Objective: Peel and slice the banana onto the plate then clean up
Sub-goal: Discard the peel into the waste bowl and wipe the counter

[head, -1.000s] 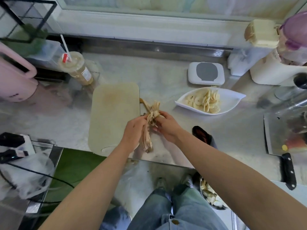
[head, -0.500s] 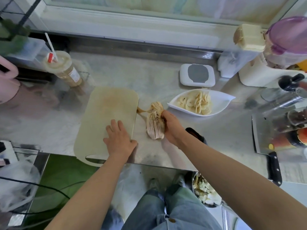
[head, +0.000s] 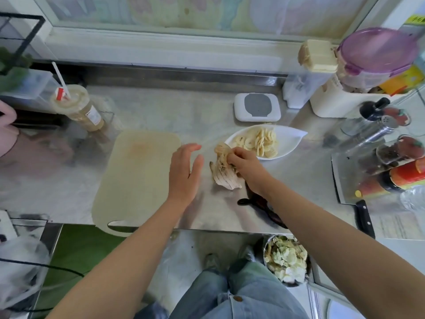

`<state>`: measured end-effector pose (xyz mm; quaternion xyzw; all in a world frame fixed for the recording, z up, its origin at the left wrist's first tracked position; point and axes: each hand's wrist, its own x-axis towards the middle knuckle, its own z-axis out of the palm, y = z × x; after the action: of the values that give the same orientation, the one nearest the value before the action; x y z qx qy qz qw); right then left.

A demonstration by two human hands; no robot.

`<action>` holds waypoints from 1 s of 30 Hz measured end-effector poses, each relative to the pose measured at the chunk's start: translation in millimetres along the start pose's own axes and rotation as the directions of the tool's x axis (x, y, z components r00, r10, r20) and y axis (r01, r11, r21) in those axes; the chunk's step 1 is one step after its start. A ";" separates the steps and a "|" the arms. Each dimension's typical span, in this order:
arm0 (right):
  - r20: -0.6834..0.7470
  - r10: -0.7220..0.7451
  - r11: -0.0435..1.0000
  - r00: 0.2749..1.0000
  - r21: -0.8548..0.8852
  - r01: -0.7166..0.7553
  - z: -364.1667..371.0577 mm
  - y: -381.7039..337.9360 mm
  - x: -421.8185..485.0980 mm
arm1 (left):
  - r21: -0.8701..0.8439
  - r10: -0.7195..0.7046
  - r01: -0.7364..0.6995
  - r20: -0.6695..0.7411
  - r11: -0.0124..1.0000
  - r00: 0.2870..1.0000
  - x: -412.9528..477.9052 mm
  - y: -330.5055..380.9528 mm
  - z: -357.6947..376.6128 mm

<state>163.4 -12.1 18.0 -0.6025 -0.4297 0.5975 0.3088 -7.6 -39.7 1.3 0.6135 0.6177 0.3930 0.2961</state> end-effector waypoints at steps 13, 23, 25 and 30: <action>0.076 -0.172 0.975 0.982 -0.132 0.180 -61.4 -21.4 -54.0 | -0.324 -0.012 0.277 0.630 0.905 0.777 -17.8 49.3 38.7; -0.186 -0.304 0.934 0.934 0.134 0.331 -110.4 7.3 -99.9 | -0.155 -0.180 0.397 0.705 0.905 0.686 -35.5 80.2 76.5; -0.229 -0.310 0.922 0.923 0.164 0.351 -124.2 19.7 -112.3 | -0.164 -0.230 0.475 0.711 0.865 0.665 -42.3 92.3 88.5; -0.320 -0.328 0.942 0.889 -0.036 0.334 -150.4 56.9 -147.0 | -0.327 -0.328 0.849 0.817 0.416 0.475 -64.8 122.6 128.4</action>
<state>332.3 -146.2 48.8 -0.6065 -0.4638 0.4342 0.4780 170.4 -95.7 31.5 0.2565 0.4586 0.2157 0.8230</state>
